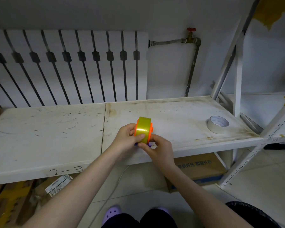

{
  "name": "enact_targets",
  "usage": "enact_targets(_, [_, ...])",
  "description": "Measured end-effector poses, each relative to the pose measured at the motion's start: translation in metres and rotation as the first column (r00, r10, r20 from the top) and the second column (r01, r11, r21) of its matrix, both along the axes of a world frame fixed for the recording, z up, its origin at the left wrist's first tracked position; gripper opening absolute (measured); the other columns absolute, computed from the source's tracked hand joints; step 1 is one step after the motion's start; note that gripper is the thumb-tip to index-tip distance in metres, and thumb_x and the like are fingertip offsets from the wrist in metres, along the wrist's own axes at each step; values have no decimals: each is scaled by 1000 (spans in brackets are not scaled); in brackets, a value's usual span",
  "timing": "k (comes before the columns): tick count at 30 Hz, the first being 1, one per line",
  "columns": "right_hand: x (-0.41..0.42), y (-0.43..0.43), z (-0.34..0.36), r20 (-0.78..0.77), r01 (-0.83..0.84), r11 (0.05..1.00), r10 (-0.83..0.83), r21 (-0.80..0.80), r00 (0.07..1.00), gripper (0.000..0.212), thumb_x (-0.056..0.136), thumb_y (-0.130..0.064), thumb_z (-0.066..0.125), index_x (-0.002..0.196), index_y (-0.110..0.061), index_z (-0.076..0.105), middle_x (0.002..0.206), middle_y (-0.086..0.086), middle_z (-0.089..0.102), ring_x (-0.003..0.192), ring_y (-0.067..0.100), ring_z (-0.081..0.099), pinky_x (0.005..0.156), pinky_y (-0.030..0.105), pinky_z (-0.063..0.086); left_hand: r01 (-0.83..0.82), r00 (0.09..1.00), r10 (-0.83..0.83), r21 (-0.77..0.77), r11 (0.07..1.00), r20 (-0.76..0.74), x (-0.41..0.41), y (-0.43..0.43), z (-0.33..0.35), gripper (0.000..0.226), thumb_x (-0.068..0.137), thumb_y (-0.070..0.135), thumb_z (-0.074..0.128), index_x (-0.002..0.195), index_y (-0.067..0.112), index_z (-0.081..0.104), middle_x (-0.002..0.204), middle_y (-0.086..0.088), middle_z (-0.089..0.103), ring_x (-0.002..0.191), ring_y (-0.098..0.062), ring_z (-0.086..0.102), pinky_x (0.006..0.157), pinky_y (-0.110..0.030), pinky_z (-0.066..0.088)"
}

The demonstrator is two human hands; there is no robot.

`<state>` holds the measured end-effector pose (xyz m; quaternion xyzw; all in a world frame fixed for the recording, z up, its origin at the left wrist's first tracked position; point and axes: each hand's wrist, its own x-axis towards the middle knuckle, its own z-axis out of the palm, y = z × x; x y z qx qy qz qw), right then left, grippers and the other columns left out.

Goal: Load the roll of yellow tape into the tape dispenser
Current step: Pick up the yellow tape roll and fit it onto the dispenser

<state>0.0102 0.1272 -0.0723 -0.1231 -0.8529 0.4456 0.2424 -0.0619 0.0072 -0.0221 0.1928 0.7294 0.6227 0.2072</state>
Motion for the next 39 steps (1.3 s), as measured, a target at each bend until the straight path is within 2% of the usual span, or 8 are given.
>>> enact_targets(4, [-7,9,7,131,-120,993,121,-18,984,39,73,-31,77,107,-22,60,104,-4,66,94,9,59,83,28,52,31,999,-32,-48,998,-35,-8,-4,-8,30,84,0,66,113,5,62,108,-15,70,97,-26,66,81,-36,54])
enact_targets(8, [-11,27,29,67,-8,993,0,116,998,19,78,-21,68,94,-17,60,103,-2,59,91,8,56,79,35,54,69,994,-75,-77,995,-85,-13,-3,-8,27,84,2,66,108,11,62,104,-12,69,101,-26,65,92,-42,52])
enact_targets(11, [-11,28,38,45,90,960,-106,266,993,12,82,-17,62,93,-18,59,99,-9,54,88,7,52,74,33,53,79,988,-91,-102,992,-121,-16,-4,-12,29,84,0,65,112,7,61,105,-11,69,97,-21,66,89,-36,53])
enact_targets(14, [-14,24,43,-68,137,955,-123,263,990,9,87,-13,56,95,-15,59,95,-6,58,87,10,55,72,28,51,100,976,-128,-162,982,-175,-14,-6,-14,28,83,-5,64,109,5,62,100,-8,68,80,-1,65,76,-19,53])
enact_targets(19, [-19,14,42,-61,29,929,-7,370,998,21,88,-24,58,106,-16,66,102,2,65,92,17,59,76,33,52,106,960,-152,-198,974,-235,-10,-6,-19,27,81,-5,66,107,-5,60,104,-23,67,95,-32,65,80,-38,54])
enact_targets(27, [-10,11,36,-57,136,930,-124,343,991,11,85,-25,66,90,-20,73,89,0,68,80,17,60,63,33,50,86,922,-177,-263,961,-344,-12,-4,-28,24,76,-5,68,96,6,64,92,-15,66,86,-30,63,81,-49,53])
enact_targets(32, [-11,10,34,-55,154,933,-144,325,988,8,86,-24,63,85,-20,70,85,-1,66,77,17,60,62,35,51,94,910,-202,-295,951,-363,-12,-5,-29,24,77,-2,69,99,7,64,94,-12,66,88,-28,62,81,-45,53])
enact_targets(39, [-18,2,27,-84,152,891,-128,428,988,14,92,-16,51,86,-9,61,89,7,61,81,23,55,57,33,42,98,910,-201,-282,954,-364,-12,-6,-32,23,79,-2,67,86,18,58,77,2,57,69,-10,53,62,-17,41])
